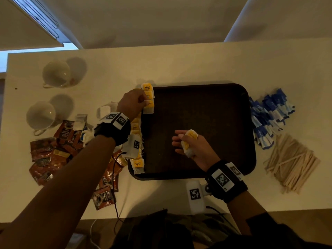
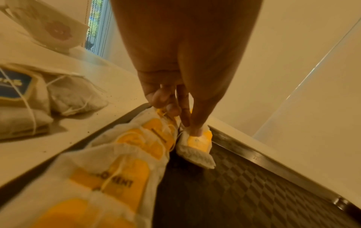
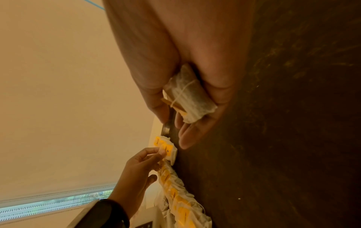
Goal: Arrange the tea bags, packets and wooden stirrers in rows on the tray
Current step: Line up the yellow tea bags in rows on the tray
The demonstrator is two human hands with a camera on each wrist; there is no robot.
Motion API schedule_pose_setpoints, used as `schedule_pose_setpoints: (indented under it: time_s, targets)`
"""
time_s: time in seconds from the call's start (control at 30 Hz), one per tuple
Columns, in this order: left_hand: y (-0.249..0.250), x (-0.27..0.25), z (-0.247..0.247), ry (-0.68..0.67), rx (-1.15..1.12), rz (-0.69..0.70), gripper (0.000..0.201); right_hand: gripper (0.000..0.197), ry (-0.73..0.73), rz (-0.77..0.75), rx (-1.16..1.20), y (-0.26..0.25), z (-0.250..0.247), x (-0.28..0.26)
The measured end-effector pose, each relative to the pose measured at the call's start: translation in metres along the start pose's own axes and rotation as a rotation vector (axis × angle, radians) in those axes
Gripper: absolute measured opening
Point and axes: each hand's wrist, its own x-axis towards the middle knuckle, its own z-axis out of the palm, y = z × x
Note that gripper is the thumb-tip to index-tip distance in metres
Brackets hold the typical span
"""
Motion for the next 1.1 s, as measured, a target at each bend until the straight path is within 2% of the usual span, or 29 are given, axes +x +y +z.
schedule_pose_setpoints:
  time_s: [0.13,0.33,0.43,0.5,0.57,0.63,0.7,0.8,0.93,1.1]
  targets:
    - [-0.001,0.000,0.001,0.034,0.002,-0.044,0.010,0.019,-0.012,0.010,-0.009,0.001,0.000,0.001]
    - [0.008,-0.007,0.003,0.115,0.023,0.012,0.018,0.024,-0.032,0.024,0.035,0.000,0.006,-0.001]
    - [0.010,-0.017,0.008,0.033,0.130,0.127,0.014,0.030,-0.039,0.052,0.074,-0.002,0.008,-0.002]
    - [0.011,-0.021,0.009,-0.061,0.207,0.119,0.018,0.036,-0.040,0.065,0.066,-0.002,0.009,-0.004]
    - [0.015,-0.028,0.008,-0.082,0.216,0.076,0.020,0.043,-0.045,0.071,0.067,-0.003,0.010,-0.007]
    - [0.025,-0.042,0.008,-0.018,0.145,0.102,0.016,0.049,-0.050,0.068,0.081,-0.004,0.010,-0.009]
    - [0.040,-0.067,0.012,-0.002,-0.010,0.215,0.012,0.054,-0.060,0.063,0.098,-0.005,0.010,-0.012]
    - [0.059,-0.104,0.024,-0.136,-0.156,0.328,0.013,0.056,-0.081,0.060,0.140,-0.005,0.011,-0.014]
    - [0.056,-0.122,0.036,-0.195,-0.188,0.201,0.023,0.050,-0.071,0.073,0.191,-0.002,0.015,-0.015]
    - [0.052,-0.129,0.038,-0.218,-0.256,0.143,0.018,0.040,-0.075,0.061,0.217,0.005,0.016,-0.017]
